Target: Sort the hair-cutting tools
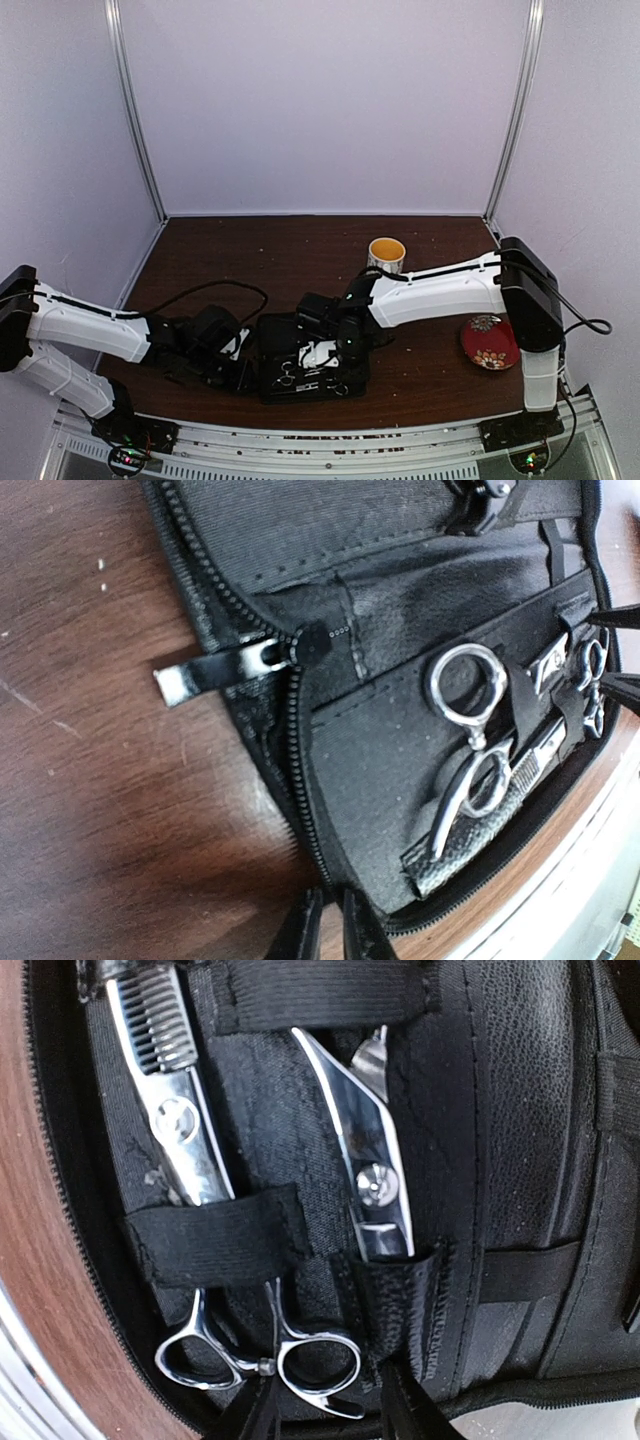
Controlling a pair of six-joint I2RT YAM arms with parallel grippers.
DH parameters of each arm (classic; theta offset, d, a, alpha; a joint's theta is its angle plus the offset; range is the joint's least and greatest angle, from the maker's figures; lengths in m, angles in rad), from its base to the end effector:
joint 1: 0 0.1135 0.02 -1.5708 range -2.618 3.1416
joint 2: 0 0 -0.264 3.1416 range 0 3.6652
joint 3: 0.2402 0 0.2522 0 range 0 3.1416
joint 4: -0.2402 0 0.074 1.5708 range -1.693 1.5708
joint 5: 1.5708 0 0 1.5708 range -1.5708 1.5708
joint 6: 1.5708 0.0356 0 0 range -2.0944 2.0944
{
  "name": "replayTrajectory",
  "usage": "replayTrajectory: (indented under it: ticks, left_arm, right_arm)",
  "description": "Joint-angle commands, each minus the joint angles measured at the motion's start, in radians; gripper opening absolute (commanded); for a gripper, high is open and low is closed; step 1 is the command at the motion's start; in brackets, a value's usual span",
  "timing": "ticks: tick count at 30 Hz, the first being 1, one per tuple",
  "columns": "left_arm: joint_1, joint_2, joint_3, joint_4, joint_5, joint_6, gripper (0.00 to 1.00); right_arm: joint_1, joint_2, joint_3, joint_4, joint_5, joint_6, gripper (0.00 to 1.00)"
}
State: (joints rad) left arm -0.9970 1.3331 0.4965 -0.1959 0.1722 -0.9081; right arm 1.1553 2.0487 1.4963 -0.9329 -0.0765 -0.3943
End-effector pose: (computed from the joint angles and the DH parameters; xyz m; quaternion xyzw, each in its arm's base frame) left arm 0.1156 -0.1901 0.1348 0.0655 0.9585 -0.2639 0.0860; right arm 0.1552 0.3586 0.1614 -0.6996 0.7122 0.0513 0.0255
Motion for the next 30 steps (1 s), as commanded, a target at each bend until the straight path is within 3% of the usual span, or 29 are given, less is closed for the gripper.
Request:
replayTrajectory:
  ticks: [1, 9, 17, 22, 30]
  left_arm:
    - [-0.005, -0.005, -0.026, 0.054, -0.002, -0.008, 0.08]
    - [-0.005, -0.001, -0.053, 0.098, 0.004, -0.024, 0.08]
    - [-0.005, -0.001, -0.055, 0.115, 0.002, -0.028, 0.08]
    - [-0.005, -0.046, -0.006, -0.02, -0.053, 0.025, 0.09]
    - [0.007, -0.179, 0.136, -0.311, -0.214, 0.146, 0.35]
  right_arm:
    - [0.033, 0.066, 0.037, 0.093, 0.05, 0.058, 0.35]
    - [0.039, 0.131, 0.19, 0.035, -0.021, 0.127, 0.37]
    - [0.039, 0.113, 0.191, 0.029, -0.002, 0.154, 0.38]
    - [0.037, 0.029, 0.145, 0.021, 0.039, 0.131, 0.4]
    - [0.023, -0.205, 0.03, 0.06, 0.208, 0.066, 0.5]
